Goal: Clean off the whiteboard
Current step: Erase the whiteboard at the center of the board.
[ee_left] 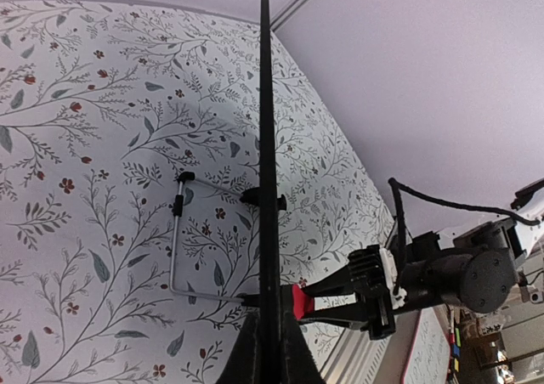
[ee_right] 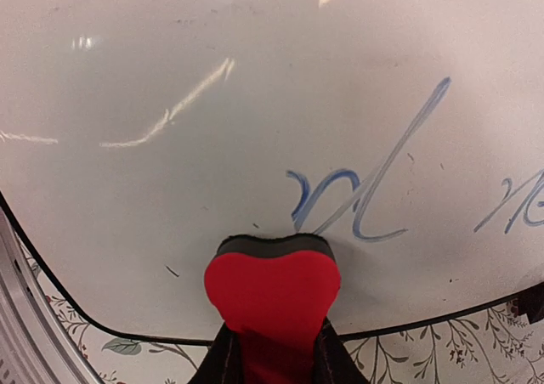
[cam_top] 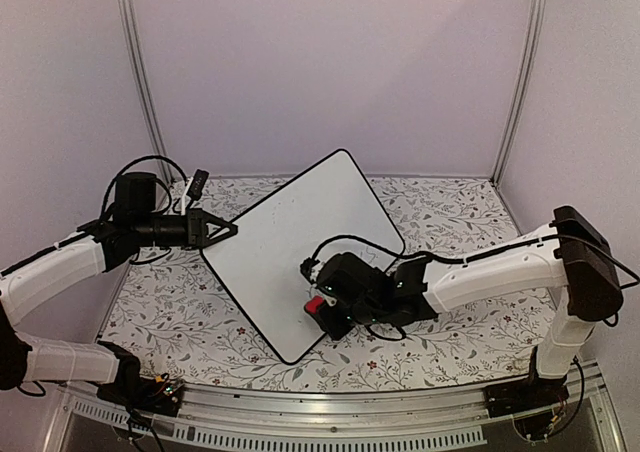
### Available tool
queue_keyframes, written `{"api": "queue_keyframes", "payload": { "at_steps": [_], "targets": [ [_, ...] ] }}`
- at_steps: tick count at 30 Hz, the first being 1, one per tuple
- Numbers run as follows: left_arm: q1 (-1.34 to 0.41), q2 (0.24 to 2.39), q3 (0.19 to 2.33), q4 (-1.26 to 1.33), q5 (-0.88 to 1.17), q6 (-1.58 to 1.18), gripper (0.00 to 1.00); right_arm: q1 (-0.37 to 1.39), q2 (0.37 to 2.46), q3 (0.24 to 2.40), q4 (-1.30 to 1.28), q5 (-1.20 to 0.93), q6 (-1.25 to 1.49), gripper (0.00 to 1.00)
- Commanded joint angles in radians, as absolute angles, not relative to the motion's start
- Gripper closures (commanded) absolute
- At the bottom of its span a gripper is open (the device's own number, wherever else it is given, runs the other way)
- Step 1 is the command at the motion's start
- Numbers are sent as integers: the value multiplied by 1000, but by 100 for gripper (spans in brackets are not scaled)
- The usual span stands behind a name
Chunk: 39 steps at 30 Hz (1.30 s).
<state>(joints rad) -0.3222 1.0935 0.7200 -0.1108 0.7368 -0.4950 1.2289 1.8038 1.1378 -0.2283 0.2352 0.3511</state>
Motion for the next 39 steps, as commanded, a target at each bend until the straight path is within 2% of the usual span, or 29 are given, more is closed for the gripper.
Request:
{"api": "queue_keyframes", "payload": {
  "at_steps": [1,13,39],
  "targets": [
    [-331,1087,708,-98,794,-476,100,1211,1835,1219,-226,272,306,100],
    [-331,1084,706,-98,793,-476,100,1171,1886,1315,-241,256,244,100],
    [-331,1085,707,-98,795,-476,100,1188,1794,1052,-197,202,362,100]
  ]
}}
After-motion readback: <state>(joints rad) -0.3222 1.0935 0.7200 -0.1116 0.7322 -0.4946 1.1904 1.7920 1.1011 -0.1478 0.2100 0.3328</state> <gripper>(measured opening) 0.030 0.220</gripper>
